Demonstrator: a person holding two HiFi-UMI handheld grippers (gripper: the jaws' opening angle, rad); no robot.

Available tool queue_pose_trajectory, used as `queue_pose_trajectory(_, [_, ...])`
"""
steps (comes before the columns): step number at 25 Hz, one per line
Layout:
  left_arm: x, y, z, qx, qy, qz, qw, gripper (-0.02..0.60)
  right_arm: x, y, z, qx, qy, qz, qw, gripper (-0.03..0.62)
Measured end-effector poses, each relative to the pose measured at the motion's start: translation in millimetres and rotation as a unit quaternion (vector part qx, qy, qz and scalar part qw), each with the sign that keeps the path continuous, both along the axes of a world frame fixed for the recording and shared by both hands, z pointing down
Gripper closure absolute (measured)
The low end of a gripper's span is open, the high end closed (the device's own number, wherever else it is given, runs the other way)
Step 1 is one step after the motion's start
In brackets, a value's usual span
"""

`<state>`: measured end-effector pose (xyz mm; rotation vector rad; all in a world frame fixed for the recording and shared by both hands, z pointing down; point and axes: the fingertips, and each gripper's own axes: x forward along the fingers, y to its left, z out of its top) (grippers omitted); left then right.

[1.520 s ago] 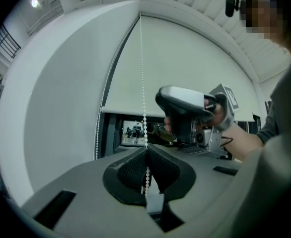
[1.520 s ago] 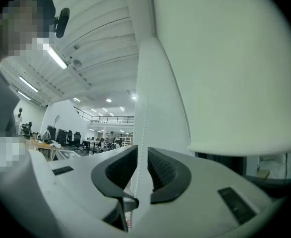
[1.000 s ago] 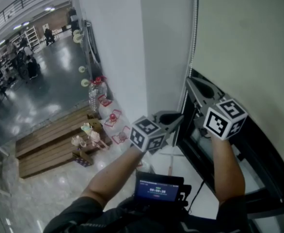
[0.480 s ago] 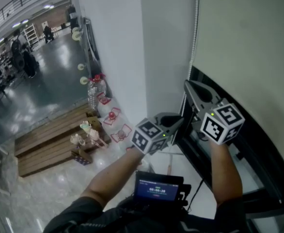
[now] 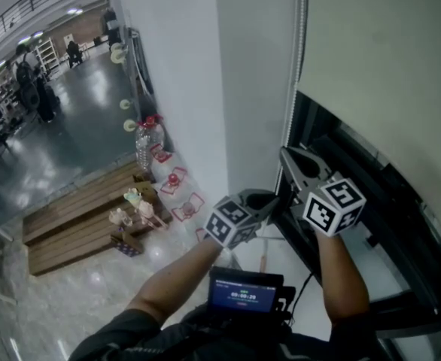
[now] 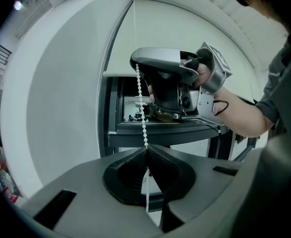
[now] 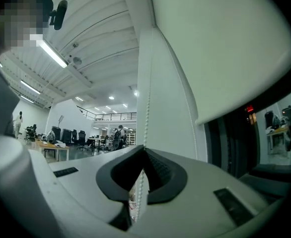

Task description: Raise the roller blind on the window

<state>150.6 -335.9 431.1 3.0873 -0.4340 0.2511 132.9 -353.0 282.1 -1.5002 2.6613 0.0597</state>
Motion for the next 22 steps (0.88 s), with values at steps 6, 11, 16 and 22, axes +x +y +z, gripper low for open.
queue_pose_trajectory(6, [-2.9,0.9,23.8,-0.017,-0.012,0.001,0.9998,0.581,-4.9,1.4,21.8,-0.015,0.002,0.003,1.000,0.594])
queue_pose_trajectory(11, [-3.9,-1.7,31.9,-0.038,-0.005,0.001,0.9993,0.583,-3.4,2.2,25.9,-0.017,-0.002,-0.003,1.000,0.594])
queue_pose_trajectory(16, [-31.0,-10.0,19.0,-0.009,-0.010,-0.022,0.9997,0.484,-1.9,3.7,26.2,-0.020,-0.006,0.000,1.000,0.594])
queue_pose_trajectory(22, [-59.0,-15.6,-66.8,0.000,0.080,-0.026,0.9965,0.471,-2.0,4.2,25.2,-0.018,-0.010,-0.005,1.000,0.594])
